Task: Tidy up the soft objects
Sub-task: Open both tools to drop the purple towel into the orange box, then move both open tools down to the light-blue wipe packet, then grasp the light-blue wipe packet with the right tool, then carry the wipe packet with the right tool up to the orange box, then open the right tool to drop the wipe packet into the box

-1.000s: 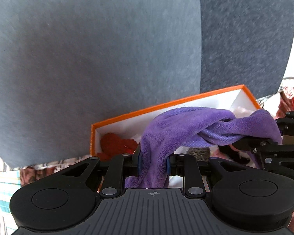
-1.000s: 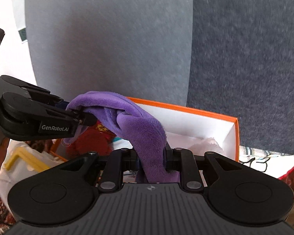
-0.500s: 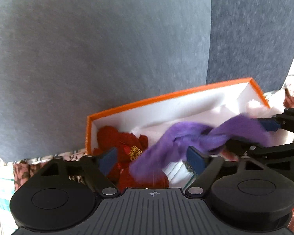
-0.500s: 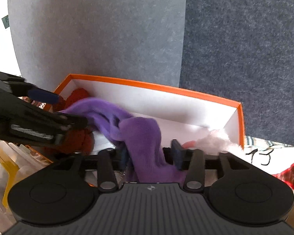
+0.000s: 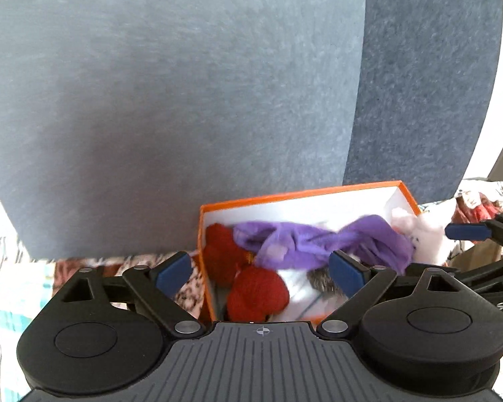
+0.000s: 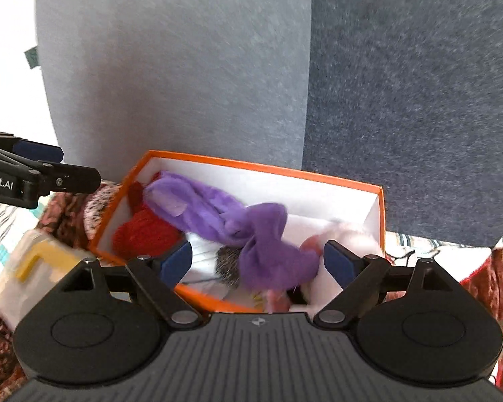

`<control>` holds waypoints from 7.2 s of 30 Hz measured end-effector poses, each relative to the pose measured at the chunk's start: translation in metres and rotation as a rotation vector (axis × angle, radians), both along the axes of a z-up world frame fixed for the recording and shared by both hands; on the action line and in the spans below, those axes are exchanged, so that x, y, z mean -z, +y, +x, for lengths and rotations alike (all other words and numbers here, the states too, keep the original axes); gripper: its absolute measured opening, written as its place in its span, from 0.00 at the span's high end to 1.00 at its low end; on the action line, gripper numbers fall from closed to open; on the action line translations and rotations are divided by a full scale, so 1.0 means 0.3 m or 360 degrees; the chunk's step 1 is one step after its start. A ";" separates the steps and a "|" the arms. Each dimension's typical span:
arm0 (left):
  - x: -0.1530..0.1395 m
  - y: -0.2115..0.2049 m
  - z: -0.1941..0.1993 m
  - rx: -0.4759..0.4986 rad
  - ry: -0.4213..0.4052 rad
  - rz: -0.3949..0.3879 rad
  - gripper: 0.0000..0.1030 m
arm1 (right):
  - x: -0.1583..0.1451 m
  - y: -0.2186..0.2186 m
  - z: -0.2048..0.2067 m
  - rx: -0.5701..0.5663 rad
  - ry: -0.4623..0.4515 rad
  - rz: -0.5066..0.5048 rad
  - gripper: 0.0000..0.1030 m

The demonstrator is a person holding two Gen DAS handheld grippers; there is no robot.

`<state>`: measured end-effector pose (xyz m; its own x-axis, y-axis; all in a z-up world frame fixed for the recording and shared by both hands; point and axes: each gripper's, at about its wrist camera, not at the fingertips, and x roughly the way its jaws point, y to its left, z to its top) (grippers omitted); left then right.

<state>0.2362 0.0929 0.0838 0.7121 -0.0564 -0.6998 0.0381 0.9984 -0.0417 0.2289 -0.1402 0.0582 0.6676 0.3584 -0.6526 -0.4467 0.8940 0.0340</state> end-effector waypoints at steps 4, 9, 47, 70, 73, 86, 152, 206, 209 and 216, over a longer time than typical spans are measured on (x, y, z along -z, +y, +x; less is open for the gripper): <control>0.018 0.000 -0.153 -0.0049 0.0006 -0.0023 0.00 | 0.009 -0.033 -0.145 -0.0037 0.0018 0.0013 0.14; 0.059 0.014 -0.358 -0.0109 0.0029 -0.0061 0.00 | 0.056 -0.071 -0.313 -0.0060 0.0111 0.0032 0.14; 0.400 0.225 -0.979 -0.0504 0.0500 -0.0215 0.00 | 0.578 0.277 -0.726 -0.0394 0.1031 -0.0203 0.29; 0.640 0.010 -0.738 -0.0110 0.0713 -0.0427 0.00 | 0.547 0.138 -0.455 -0.0051 0.1024 0.0090 0.36; 0.670 -0.010 -0.731 -0.0083 0.0733 -0.0417 0.00 | 0.576 0.172 -0.437 -0.0050 0.1077 0.0080 0.36; 0.710 -0.068 -0.715 -0.0069 0.0687 -0.0416 0.00 | 0.600 0.241 -0.452 -0.0110 0.1115 0.0061 0.41; 0.363 -0.195 -0.636 0.0185 0.0400 -0.0153 0.00 | 0.322 0.016 -0.425 0.0102 0.0898 0.0431 0.62; 0.229 -0.266 0.300 0.0164 0.0303 0.0011 0.00 | 0.192 -0.028 0.400 0.0212 0.0590 0.0514 0.61; 0.266 -0.263 0.327 0.0131 0.0362 0.0030 0.00 | 0.230 -0.018 0.416 0.0247 0.0623 0.0513 0.59; 0.245 -0.242 0.323 0.0064 0.0349 0.0072 0.00 | 0.211 -0.004 0.411 0.0224 0.0580 0.0507 0.40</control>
